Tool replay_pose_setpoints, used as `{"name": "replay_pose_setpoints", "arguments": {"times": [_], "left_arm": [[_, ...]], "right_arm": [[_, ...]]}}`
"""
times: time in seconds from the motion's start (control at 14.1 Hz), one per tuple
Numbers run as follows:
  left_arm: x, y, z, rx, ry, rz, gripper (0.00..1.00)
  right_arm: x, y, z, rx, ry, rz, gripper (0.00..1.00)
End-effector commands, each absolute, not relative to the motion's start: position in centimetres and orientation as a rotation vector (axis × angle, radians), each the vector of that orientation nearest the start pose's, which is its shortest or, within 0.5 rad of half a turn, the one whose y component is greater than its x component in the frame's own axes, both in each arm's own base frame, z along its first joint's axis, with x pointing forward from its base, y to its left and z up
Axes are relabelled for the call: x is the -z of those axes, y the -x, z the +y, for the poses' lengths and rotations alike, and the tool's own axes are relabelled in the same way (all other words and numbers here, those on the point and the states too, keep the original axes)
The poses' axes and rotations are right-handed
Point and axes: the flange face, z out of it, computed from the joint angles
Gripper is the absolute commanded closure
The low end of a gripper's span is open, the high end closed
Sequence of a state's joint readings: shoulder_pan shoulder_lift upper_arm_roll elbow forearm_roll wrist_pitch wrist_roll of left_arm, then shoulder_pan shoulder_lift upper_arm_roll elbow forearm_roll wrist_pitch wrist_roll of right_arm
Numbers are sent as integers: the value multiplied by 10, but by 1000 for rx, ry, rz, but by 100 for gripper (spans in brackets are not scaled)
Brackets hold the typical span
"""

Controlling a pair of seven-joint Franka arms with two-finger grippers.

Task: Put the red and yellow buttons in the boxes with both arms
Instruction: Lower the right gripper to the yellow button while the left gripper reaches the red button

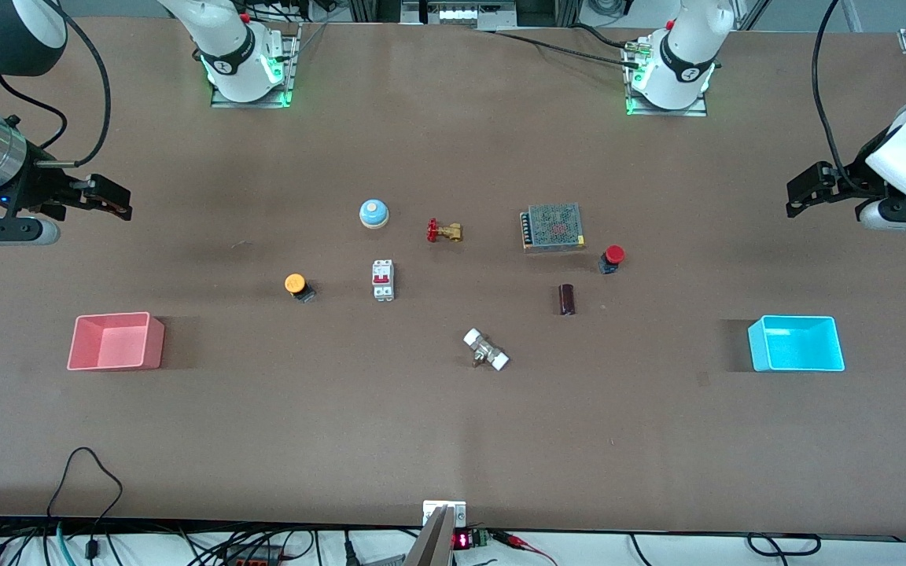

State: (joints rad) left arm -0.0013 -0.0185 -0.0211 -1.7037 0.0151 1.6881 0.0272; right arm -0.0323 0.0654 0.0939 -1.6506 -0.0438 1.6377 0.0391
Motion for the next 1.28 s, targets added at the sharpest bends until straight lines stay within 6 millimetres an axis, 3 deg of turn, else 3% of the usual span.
{"name": "replay_pose_setpoints", "arguments": {"times": [0.0,0.43,0.71,1.06,1.21], "left_arm": [[-587,-559,-12,-2,3146,98,0],[-587,-558,-10,-5,3146,96,0],[-588,-559,-13,0,3146,98,0],[-583,-559,-13,-24,3146,91,0],[-581,-558,-14,-48,3146,88,0]], "right_arm": [[-557,-573,29,-112,3169,-57,0],[-550,-574,28,-119,3176,-61,0],[-499,-587,42,-237,3164,-89,0],[-420,-587,80,-97,3151,-188,0],[-404,-585,102,-105,3139,-269,0]]}}
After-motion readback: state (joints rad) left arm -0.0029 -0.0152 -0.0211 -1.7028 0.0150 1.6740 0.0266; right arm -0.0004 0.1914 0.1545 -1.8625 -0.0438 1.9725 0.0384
